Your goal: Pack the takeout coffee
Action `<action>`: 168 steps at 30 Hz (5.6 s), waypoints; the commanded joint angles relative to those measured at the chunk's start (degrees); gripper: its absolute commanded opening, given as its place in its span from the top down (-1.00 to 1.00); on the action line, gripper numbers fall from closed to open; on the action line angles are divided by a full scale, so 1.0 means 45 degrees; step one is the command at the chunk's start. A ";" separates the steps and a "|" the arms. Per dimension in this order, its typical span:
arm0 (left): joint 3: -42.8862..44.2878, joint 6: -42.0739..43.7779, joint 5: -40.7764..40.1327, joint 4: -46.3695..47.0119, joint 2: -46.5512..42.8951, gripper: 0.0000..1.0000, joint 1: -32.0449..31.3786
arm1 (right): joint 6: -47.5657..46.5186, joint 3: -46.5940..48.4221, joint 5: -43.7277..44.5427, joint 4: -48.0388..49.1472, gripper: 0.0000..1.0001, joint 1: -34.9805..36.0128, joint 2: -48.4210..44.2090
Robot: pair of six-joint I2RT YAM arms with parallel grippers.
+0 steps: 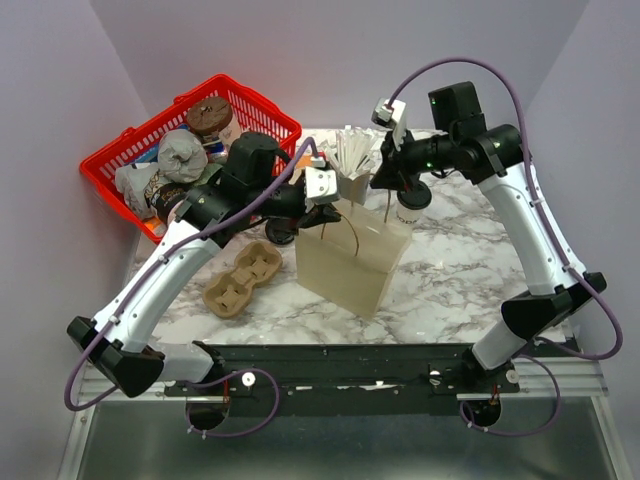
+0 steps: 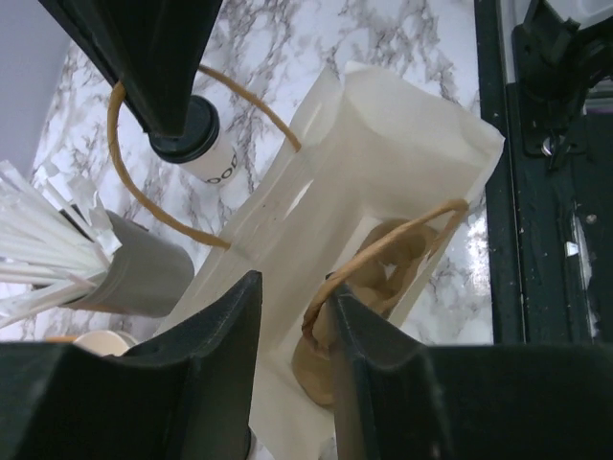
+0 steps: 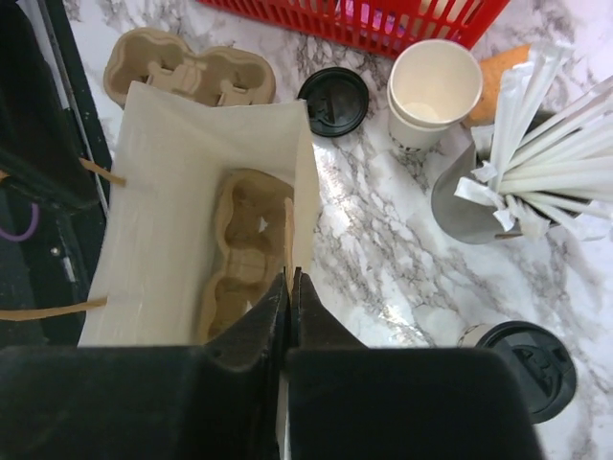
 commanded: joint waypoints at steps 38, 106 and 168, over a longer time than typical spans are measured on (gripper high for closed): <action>0.5877 -0.3265 0.0737 0.1288 0.0647 1.00 0.0005 | 0.1618 0.2751 0.0623 0.5332 0.99 -0.0026 -0.1666; -0.2369 0.1578 -0.1471 -0.0331 -0.1210 0.25 0.0044 | -0.2814 -0.1195 -0.1272 0.0762 0.57 -0.0045 0.1519; 0.0681 -0.1664 -0.4339 -0.0372 -0.3024 -0.97 0.0863 | -0.1759 0.2984 -0.1975 -0.1383 -0.83 0.0013 0.2200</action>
